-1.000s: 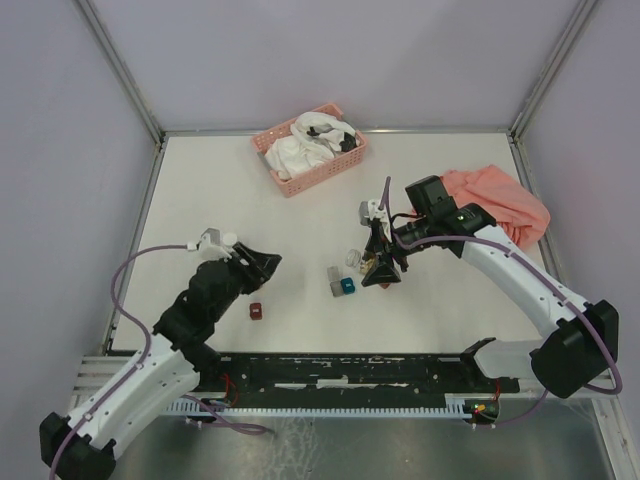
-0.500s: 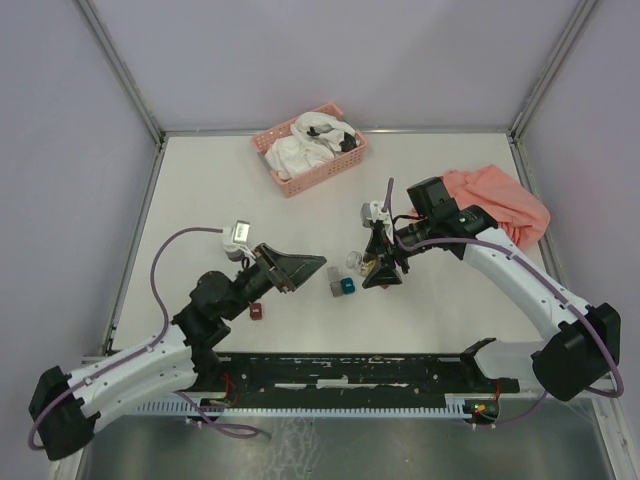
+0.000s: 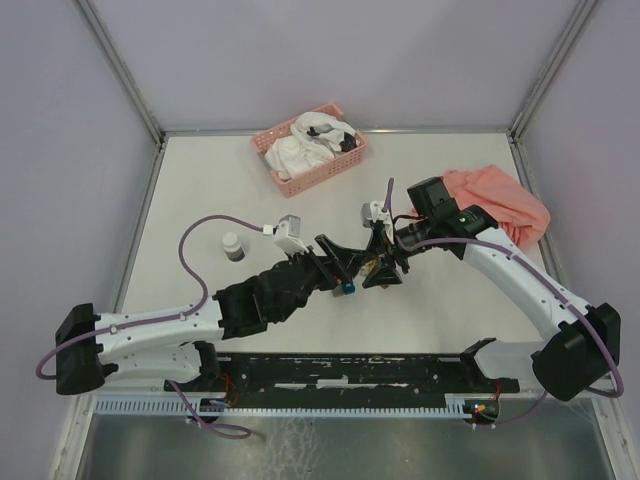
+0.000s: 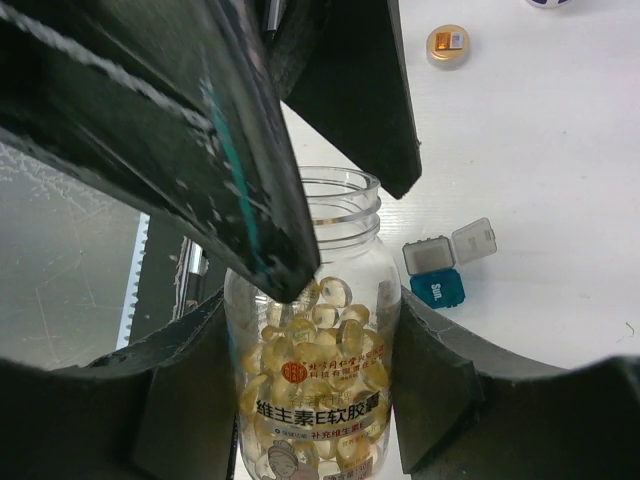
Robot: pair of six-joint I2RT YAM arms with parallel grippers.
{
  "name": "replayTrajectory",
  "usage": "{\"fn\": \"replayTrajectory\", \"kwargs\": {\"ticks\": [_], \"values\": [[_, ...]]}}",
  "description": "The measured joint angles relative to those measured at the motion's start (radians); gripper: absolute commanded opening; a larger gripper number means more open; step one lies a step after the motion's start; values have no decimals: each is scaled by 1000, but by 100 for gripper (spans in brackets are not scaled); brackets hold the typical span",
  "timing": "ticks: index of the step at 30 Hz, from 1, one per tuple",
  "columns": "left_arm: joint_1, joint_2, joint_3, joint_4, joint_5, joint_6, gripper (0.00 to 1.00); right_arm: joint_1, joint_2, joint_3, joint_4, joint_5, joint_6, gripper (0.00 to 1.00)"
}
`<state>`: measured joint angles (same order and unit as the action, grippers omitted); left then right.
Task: Sort the pills into containers
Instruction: Pour the pill into the pill container.
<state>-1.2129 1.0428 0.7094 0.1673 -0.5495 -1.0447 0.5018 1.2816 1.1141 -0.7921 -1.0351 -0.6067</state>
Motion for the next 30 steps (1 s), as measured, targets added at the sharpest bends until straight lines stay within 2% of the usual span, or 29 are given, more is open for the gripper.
{"fn": "replayTrajectory", "kwargs": {"ticks": [11, 17, 19, 22, 24, 28, 30], "values": [[-51, 110, 95, -69, -96, -61, 77, 0, -5, 0, 6, 5, 1, 2], [-63, 127, 100, -66, -97, -84, 64, 0, -6, -4, 18, 19, 9, 2], [-64, 129, 103, -66, -96, -85, 55, 0, -6, -8, 22, 25, 11, 3], [-64, 129, 105, -66, -95, -86, 39, 0, -7, -12, 23, 30, 14, 14], [-64, 129, 106, -63, -95, -87, 28, 0, -9, -12, 27, 35, 16, 26], [-64, 129, 106, -60, -95, -87, 19, 0, -14, -14, 31, 40, 24, 45], [-64, 127, 106, -58, -95, -87, 17, 0, -19, -16, 34, 41, 27, 51]]}}
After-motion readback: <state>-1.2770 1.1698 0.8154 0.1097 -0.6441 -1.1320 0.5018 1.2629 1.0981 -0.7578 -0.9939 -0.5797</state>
